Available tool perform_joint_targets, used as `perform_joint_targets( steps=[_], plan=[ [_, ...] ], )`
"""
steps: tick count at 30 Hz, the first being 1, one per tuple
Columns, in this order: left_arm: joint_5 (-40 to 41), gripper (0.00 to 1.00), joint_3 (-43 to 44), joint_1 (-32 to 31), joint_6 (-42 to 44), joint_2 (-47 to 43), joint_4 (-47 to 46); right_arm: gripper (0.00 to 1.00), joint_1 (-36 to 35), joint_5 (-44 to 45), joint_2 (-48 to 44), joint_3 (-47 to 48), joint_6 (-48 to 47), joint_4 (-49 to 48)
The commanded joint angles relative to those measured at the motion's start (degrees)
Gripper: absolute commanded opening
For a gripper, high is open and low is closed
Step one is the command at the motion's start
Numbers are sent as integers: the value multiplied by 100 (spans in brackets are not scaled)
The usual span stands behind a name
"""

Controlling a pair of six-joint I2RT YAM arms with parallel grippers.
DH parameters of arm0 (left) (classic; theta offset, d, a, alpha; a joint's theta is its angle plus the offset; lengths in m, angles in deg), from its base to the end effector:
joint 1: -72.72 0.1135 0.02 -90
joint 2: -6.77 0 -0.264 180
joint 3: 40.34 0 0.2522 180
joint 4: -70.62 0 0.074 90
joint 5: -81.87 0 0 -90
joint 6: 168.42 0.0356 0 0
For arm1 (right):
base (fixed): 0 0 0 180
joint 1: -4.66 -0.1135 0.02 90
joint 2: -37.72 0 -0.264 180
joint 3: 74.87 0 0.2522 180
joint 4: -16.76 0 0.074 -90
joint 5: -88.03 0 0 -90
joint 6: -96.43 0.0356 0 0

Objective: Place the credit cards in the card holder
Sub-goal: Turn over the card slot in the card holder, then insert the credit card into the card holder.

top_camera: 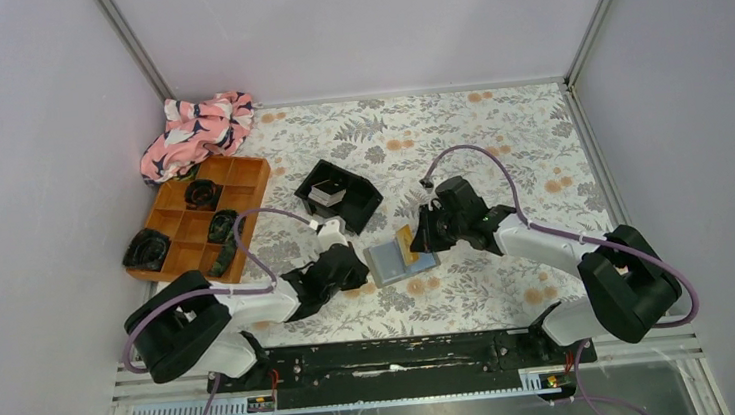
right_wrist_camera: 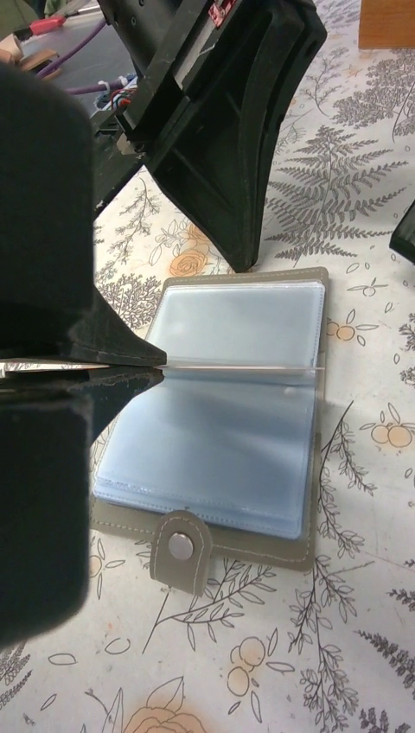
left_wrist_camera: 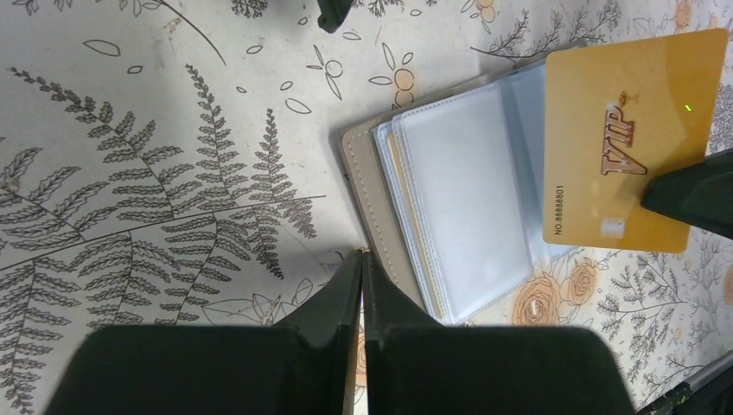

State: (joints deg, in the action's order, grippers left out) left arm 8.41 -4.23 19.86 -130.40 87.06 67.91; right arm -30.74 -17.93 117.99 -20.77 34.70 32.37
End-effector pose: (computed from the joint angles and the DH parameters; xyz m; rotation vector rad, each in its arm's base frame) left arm 0.1514 -0.1831 0.1264 -0.1350 2.3358 -0.6271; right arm 0.2246 0.1716 0.1904 -0.3029 2.4134 0.8622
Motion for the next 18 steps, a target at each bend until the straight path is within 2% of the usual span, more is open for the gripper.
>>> perform_joint_targets(
  steps=[1,18],
  plan=[
    [48,5,54,-34,13,192,-158,0,104,-173,-148,-72,-104,-250],
    [23,4,175,-34,4,455,-181,0,230,-647,93,-439,94,-808]
  ],
)
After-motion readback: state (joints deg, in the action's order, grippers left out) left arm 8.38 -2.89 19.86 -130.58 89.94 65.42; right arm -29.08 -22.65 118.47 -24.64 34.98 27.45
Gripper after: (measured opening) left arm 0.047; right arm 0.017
